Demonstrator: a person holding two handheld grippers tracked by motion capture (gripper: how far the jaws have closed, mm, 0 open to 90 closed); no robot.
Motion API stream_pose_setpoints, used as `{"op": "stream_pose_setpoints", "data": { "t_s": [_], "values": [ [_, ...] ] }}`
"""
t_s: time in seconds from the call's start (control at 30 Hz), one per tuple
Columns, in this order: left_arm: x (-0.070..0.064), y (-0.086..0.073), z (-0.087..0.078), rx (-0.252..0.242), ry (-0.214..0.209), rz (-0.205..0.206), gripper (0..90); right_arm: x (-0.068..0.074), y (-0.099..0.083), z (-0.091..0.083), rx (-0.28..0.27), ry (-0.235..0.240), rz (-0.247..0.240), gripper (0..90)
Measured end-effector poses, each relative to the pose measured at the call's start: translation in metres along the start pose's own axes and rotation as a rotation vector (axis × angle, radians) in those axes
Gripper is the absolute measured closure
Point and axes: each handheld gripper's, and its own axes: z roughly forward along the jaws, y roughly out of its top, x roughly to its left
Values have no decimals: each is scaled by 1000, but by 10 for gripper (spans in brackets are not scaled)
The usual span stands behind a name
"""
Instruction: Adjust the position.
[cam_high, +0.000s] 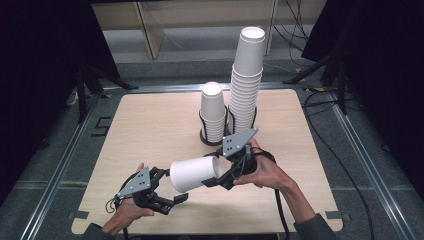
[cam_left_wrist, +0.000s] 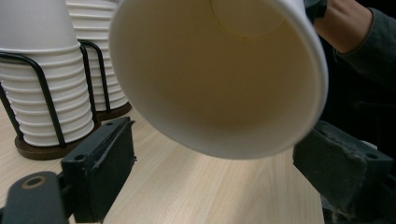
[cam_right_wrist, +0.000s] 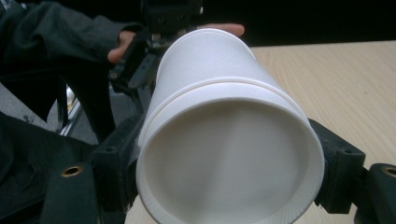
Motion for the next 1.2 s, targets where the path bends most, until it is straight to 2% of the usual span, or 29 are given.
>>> {"op": "stream_pose_setpoints", "data": {
  "t_s": [0.03, 0.07, 0.17, 0.23, 0.27, 0.3, 0.37, 0.5, 0.63, 0.7, 0.97, 1.1, 1.2],
  "values": [
    [0, 0, 0, 0, 0, 0, 144, 0, 0, 0, -1, 7, 11, 253],
    [0, 0, 0, -7, -2, -1, 142, -1, 0, 0, -11, 3, -2, 253],
    [-1, 0, 2, -36, -6, -11, 143, -1, 0, 4, -27, 20, -3, 253],
    [-1, 0, 2, -42, 3, -17, 137, 0, -1, 7, -17, 33, 0, 253],
    [-2, 0, 2, -42, 5, -17, 137, -1, -2, 9, -13, 29, -3, 253],
    [-2, 2, 0, -20, 18, -7, 138, -1, -2, 9, -10, 33, 3, 253],
    [-2, 2, 0, -39, 23, -8, 138, -2, -3, 10, -20, 38, 8, 253],
    [-3, 3, 0, -29, 30, 6, 143, -4, -6, 13, -14, 40, 12, 253],
    [-5, 3, 2, -40, 30, 0, 146, -4, -8, 17, -1, 51, 29, 252],
    [-5, 3, 2, -37, 29, 7, 147, -4, -8, 18, 2, 46, 16, 252],
    [-5, 3, 2, -22, 50, 22, 144, -6, -10, 21, -1, 50, 32, 252],
    [-4, 3, 1, -37, 67, 20, 119, -7, -12, 17, -12, 46, 27, 252],
    [-3, 3, -1, -30, 74, 29, 79, -8, -12, 15, -19, 51, 35, 252]
  ]
}}
